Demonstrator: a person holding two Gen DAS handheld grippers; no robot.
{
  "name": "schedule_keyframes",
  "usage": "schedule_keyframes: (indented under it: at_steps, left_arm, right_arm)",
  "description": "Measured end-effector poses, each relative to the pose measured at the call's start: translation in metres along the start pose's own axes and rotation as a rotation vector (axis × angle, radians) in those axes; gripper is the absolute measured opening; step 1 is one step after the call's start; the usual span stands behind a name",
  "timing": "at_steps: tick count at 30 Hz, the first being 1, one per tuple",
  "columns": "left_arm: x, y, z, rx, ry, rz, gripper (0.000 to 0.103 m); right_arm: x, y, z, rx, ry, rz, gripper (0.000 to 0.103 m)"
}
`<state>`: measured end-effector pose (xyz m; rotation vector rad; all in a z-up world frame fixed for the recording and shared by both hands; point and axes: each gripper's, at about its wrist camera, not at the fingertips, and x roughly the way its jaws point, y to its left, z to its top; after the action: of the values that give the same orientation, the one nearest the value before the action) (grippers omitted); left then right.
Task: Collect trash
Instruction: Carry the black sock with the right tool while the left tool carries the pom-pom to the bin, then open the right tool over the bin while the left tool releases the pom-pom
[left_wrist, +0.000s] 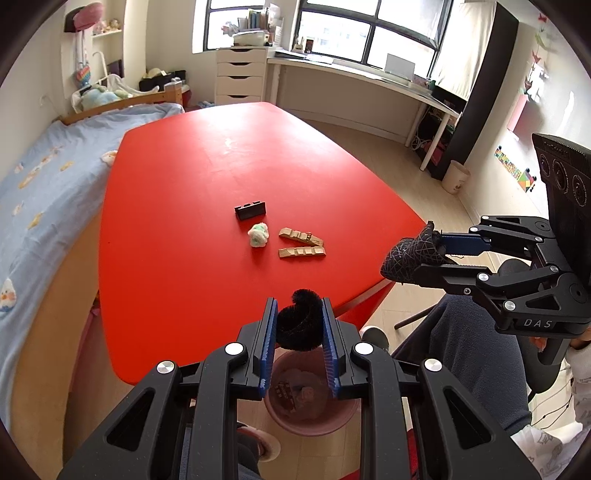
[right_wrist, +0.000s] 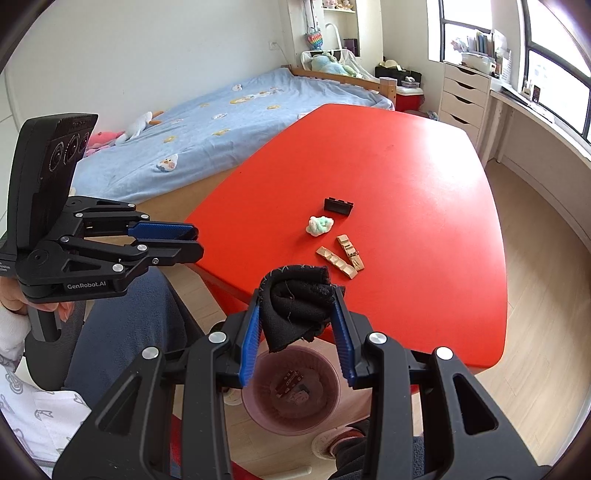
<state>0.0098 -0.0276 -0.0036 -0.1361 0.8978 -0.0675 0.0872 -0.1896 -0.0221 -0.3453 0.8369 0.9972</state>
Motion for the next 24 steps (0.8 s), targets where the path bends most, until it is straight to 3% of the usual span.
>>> schedule_keyframes:
  at_steps: [24]
  left_arm:
    - [0.005, -0.026, -0.044, -0.008, 0.07, -0.071, 0.023]
  right_arm:
    - [-0.003, 0.015, -0.049, 0.047, 0.067, 0.039, 0.036]
